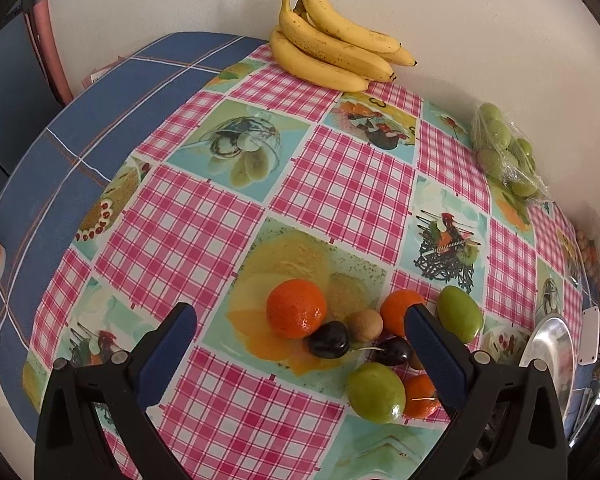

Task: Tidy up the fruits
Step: 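Grasp the stemmed tangerine with the right tool while the left tool approaches the green fruit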

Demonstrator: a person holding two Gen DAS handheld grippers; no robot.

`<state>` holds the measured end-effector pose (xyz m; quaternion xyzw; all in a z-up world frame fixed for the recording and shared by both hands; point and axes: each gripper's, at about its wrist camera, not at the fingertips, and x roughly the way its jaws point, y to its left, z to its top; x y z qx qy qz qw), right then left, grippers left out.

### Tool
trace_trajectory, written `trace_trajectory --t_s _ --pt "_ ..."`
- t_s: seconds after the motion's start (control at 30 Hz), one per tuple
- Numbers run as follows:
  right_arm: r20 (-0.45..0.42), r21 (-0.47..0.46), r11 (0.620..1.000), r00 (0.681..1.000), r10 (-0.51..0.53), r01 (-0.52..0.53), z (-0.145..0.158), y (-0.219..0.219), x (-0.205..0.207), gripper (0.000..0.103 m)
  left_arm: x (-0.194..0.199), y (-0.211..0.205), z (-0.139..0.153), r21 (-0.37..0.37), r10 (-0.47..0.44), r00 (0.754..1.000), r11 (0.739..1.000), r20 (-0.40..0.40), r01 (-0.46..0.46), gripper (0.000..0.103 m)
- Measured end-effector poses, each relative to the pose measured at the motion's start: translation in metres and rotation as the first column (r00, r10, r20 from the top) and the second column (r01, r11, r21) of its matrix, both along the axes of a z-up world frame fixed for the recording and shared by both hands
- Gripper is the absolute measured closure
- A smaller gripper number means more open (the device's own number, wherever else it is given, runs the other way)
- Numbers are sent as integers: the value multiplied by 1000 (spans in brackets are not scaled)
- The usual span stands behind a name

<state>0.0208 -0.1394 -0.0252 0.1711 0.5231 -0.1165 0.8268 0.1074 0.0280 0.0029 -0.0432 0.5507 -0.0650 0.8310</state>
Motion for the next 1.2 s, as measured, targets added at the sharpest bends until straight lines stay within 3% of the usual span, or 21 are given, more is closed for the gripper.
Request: trace_trajectory --t_s 0.3,0.57,0.7,0.9,1.07,1.2 --pt "-24 22 1000 1000 -6 6 -11 6 8 2 -1 0 -9 -19 0 999 1000 -41 -1 0" --pt "-6 84 996 1000 -9 10 -15 10 8 16 -4 0 -24 -83 8 992 996 -126 -19 1" --pt "-13 121 992 1000 -23 25 -18 10 8 20 -6 -4 -31 -118 -14 988 993 -155 -4 13" --pt "-22 151 988 999 -29 32 -23 13 9 35 -8 -9 -36 -171 -30 982 985 -189 -3 19" --pt "-27 202 979 999 -29 34 -25 14 8 55 -7 -11 -40 -213 -40 975 977 -220 -8 28" --pt "-25 240 970 999 -36 41 -28 15 7 60 -7 -11 -40 -227 -40 972 974 -230 -14 32"
